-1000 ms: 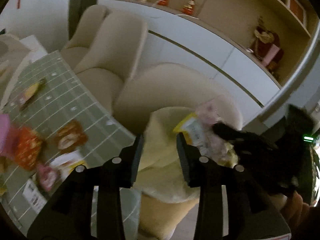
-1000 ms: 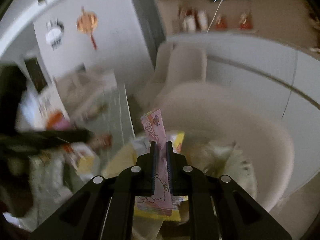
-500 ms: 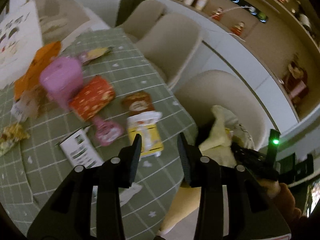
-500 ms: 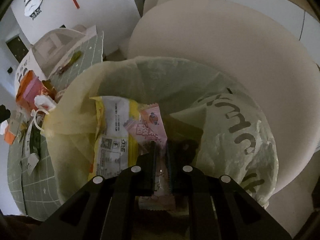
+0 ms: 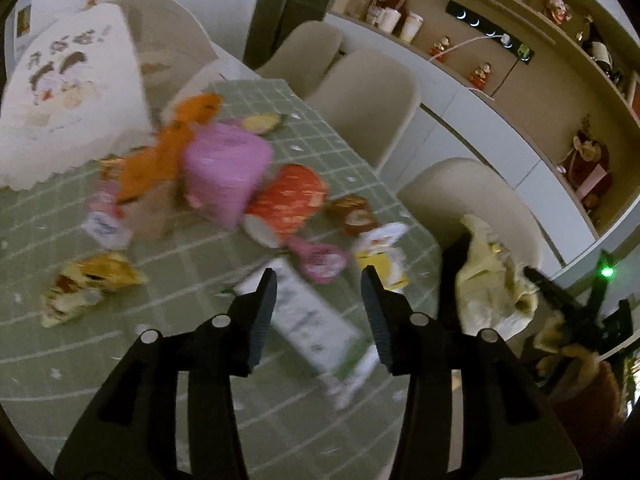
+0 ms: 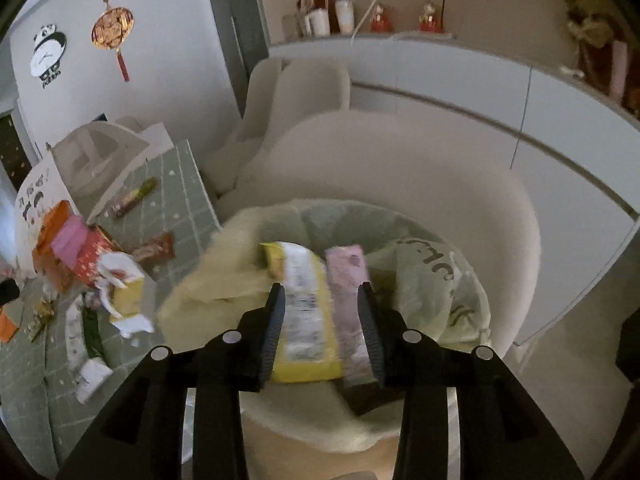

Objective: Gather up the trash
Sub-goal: 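Move both open tools back over the table toward the trash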

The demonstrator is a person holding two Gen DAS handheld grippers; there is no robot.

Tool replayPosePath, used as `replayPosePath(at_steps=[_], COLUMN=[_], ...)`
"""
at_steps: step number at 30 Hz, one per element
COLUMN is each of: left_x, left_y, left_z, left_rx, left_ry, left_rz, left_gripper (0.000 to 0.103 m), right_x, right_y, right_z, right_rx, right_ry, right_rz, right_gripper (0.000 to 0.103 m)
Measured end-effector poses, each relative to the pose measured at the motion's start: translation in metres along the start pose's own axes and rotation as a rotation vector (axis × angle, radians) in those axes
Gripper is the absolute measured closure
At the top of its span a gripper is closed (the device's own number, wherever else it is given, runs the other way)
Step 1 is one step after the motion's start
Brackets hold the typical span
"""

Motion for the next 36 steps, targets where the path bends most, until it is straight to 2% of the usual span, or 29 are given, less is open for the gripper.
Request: replayPosePath(at_steps=[4,10,15,19,25,29,36], left_x=[-0.011,-0.023,-0.023,-0.023,-0.017,-0.014,-0.040], left_y=[-0.048,-0.129,-0.186,-0.215,-0.231,-0.238,-0.218], left_z=[-0.021,-0.052,-0.058,-0.045,-0.022,-0.004,-0.004], left_rx=[0.020,0.050,0.049,0.044,0.022,0.039,-0.044], left_ry=[-0.001,0.031,0.050,0.020,-0.003,-0.034,-0.101], left_rz=[-0.024,-0.015,-0.009,-0.020,0.044,0.017,-0.001], left_gripper=[0.061,0.061,0.060,0.060,0.060,0.060,0.060], right_x=[-0.007,-0.024,-0.048,-0.076,-0.098,-0.096,-0.094], right_y=[-0.041,-0.118,-0.160,-0.184,-0.200,-0.203,-0.215], right_z=[-0.029,-0.059,-0.075,-0.079,-0.084,-0.080,-0.061], right_rx=[0.038,0.066,0.103,0.100,0.097,0.103,0.135], right_ry=[0.049,0.121,0.125,0.080,0.001,-0.016,-0.036], right_rz=[0.026,-0.015,-0.003,-0.010,-0.056,-0.075,-0.110], right_gripper=[0.067,0.067,0.067,0.067,0.067,0.067,0.067])
Point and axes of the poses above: each gripper's, at about its wrist camera, not at the fingertips, and z roughly the way its jaws point, y to its right, x to its top, the point moved 3 cm from there along z, roughly the way its jaws point, and after that the axes turned 4 degrees about -x, right-handed, at the moved point
